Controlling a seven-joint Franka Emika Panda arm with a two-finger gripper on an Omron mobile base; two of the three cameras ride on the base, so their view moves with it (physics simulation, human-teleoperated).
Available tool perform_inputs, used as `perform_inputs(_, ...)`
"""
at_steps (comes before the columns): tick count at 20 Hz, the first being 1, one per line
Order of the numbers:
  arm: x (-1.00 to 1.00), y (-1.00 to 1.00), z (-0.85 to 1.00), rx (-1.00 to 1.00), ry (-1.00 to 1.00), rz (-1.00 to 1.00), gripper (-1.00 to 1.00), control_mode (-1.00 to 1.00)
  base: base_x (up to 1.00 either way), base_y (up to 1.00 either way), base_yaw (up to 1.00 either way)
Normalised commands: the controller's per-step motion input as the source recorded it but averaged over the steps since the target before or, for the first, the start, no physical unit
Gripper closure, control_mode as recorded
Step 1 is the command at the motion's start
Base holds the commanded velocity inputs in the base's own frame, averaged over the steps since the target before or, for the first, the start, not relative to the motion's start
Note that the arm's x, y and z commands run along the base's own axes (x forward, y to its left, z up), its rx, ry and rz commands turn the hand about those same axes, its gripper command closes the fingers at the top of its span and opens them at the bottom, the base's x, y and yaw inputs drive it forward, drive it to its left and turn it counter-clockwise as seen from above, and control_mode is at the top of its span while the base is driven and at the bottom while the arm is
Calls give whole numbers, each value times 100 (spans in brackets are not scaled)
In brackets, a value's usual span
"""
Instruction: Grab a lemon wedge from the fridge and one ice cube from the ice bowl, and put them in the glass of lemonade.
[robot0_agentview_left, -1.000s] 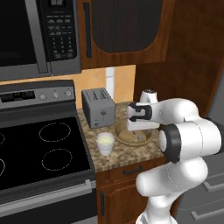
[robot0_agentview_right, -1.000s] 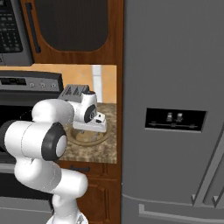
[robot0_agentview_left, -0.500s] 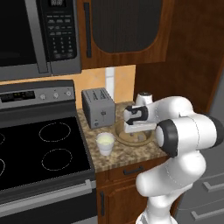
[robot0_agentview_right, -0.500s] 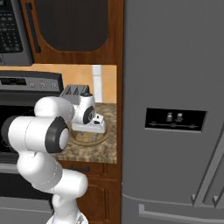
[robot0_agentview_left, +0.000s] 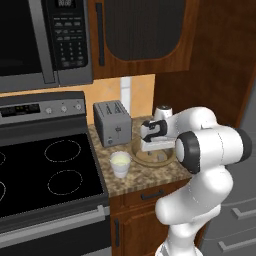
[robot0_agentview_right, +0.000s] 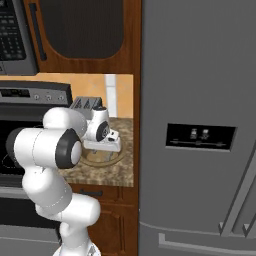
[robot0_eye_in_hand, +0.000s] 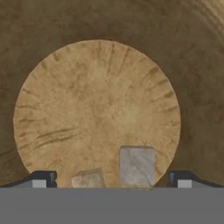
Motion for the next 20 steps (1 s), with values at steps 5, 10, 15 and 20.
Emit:
perform_inputs(5,4,0,-37,1,1,0,-100,-100,0,0,0)
perform_inputs(10,0,0,-33,1,0,0,-100,-100,0,0,0)
perform_inputs(15,0,0,-13,0,0,-2,-100,-100,0,0,0)
perform_inputs(20,-3,5,0,0,0,-2,-100,-100,0,0,0)
